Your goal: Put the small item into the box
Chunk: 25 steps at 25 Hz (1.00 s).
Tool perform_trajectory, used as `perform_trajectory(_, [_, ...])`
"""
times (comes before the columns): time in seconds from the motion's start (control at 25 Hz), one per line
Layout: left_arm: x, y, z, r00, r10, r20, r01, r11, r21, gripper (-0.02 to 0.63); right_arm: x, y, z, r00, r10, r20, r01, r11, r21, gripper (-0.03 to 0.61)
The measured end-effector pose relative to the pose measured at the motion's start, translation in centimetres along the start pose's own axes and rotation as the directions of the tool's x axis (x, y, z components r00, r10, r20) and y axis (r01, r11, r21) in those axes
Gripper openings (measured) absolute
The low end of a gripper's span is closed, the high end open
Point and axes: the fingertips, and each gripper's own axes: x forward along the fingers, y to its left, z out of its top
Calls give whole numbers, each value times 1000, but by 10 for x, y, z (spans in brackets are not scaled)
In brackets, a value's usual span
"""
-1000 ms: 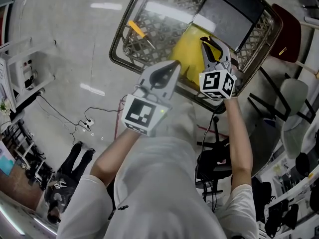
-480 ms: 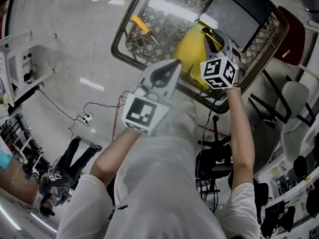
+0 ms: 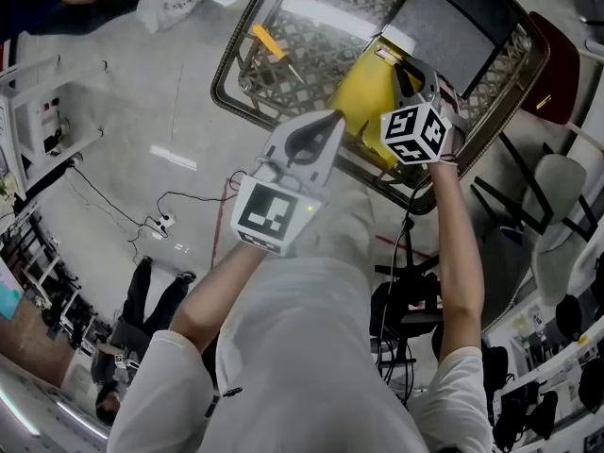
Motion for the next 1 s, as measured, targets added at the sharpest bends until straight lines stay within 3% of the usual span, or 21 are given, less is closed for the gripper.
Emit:
perform_trajectory(0.52, [-12, 0, 11, 1000, 11, 8, -11, 1000, 22, 2, -27, 1, 15, 999, -1, 44, -1, 999, 42, 12])
perform_trajectory(1.0, [-48, -12, 27, 1000, 8, 20, -9, 999, 50, 2, -98, -8, 47, 991, -35, 128, 16, 990, 142, -3])
